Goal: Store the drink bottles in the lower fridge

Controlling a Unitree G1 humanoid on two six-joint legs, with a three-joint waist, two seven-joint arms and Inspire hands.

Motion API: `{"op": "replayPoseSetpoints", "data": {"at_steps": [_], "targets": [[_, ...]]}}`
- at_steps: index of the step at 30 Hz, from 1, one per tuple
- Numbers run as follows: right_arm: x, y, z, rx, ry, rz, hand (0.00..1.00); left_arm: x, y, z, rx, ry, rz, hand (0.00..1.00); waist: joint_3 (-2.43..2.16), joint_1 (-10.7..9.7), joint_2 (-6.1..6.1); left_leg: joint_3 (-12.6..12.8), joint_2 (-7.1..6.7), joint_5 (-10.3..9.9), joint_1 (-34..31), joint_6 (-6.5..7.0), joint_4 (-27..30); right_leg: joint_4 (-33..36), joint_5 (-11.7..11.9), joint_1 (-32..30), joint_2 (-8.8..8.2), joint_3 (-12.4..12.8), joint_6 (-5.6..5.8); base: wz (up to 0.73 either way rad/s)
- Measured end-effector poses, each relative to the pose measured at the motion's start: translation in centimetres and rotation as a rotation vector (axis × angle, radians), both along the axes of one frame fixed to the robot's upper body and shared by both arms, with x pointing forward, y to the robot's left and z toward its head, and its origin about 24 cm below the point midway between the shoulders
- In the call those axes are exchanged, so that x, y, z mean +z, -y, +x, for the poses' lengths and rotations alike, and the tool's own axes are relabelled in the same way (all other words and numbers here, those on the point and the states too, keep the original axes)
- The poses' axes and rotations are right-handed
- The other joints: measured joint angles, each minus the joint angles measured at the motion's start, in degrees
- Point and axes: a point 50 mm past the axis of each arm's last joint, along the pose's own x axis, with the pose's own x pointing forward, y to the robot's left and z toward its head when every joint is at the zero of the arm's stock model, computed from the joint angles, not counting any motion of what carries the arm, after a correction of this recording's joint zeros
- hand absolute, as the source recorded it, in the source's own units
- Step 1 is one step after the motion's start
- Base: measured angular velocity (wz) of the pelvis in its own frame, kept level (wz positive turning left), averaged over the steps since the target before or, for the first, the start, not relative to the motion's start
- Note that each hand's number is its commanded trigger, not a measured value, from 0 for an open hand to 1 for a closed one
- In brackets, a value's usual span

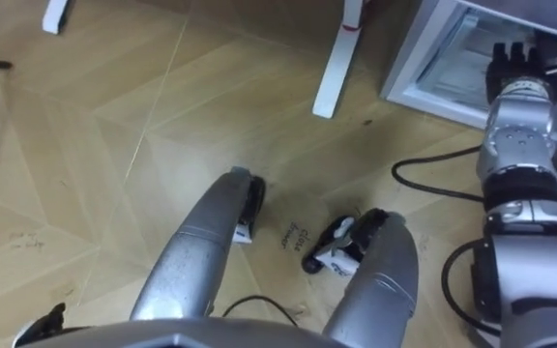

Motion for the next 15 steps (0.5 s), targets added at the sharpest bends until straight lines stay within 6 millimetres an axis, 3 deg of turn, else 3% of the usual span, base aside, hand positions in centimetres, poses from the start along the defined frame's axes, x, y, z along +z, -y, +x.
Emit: {"op": "replayPoseSetpoints", "data": {"at_steps": [8,11,15], "targets": [[0.1,0.1,0.0,0.003,-0.012,-0.026,0.00,0.0,0.1,-0.1,-0.014,-0.011,0.013,0.00,-0.09,0.13,0.77,0.05,0.30,0.54,0.34,-0.10,-1.08,-0.64,0.20,0.57,-0.39,-1.01,-0.28,0.04],[-1.2,0.5,-0.6,0.033,-0.061,-0.069,0.00,-0.1,0.2,-0.1,-0.020,-0.021,0.004,0.00,0.17,0.00,1.37,-0.49,0.32,0.54,2.23,-0.09,-1.36,-1.31,0.23,3.30,-0.40,-2.17,-0.33,0.06],[-3.6,1.5,-2.2,0.097,-0.136,-0.127,0.00,-0.2,0.2,-0.3,-0.023,-0.028,-0.006,0.00,0.57,-0.11,0.68,-1.39,0.32,0.52,5.85,-0.08,-4.22,-4.94,0.89,7.43,0.80,-3.26,0.54,0.03]]}}
